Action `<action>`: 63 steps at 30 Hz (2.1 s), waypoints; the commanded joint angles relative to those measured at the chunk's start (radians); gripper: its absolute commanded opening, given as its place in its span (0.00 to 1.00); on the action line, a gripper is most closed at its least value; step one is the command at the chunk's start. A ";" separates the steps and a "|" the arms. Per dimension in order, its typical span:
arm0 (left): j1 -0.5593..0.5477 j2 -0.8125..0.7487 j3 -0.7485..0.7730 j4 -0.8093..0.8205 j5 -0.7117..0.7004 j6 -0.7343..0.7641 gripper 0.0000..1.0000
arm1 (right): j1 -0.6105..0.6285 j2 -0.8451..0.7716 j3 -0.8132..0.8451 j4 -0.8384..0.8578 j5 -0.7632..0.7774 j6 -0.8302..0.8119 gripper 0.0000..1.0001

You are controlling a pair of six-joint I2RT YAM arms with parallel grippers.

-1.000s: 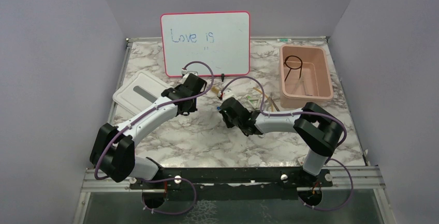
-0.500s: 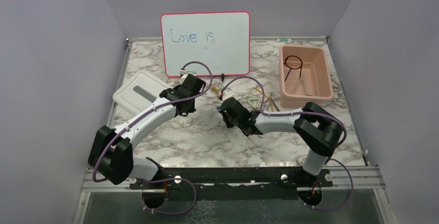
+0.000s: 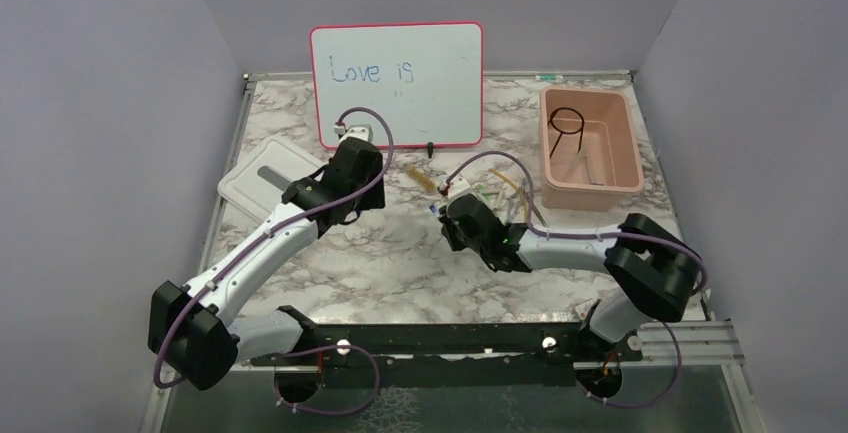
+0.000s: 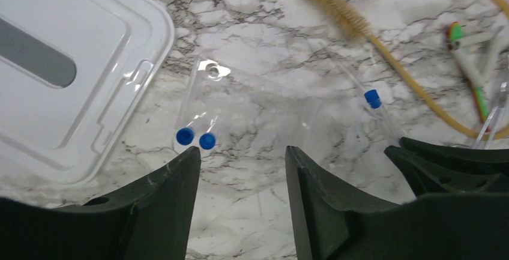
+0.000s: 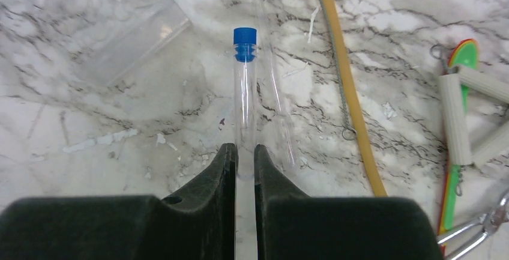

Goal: Organize the chemistry lab equipment

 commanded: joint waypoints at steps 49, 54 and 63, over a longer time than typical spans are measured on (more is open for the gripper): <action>0.103 -0.125 -0.045 0.107 0.379 -0.071 0.11 | 0.001 -0.520 -0.277 0.320 -0.195 -0.138 0.45; 0.098 -0.160 -0.017 0.033 0.145 -0.052 0.11 | 0.002 -0.465 -0.260 0.301 -0.142 -0.126 0.44; -0.041 -0.095 -0.035 0.003 -0.089 -0.106 0.11 | 0.002 -0.397 -0.248 0.309 -0.096 -0.123 0.44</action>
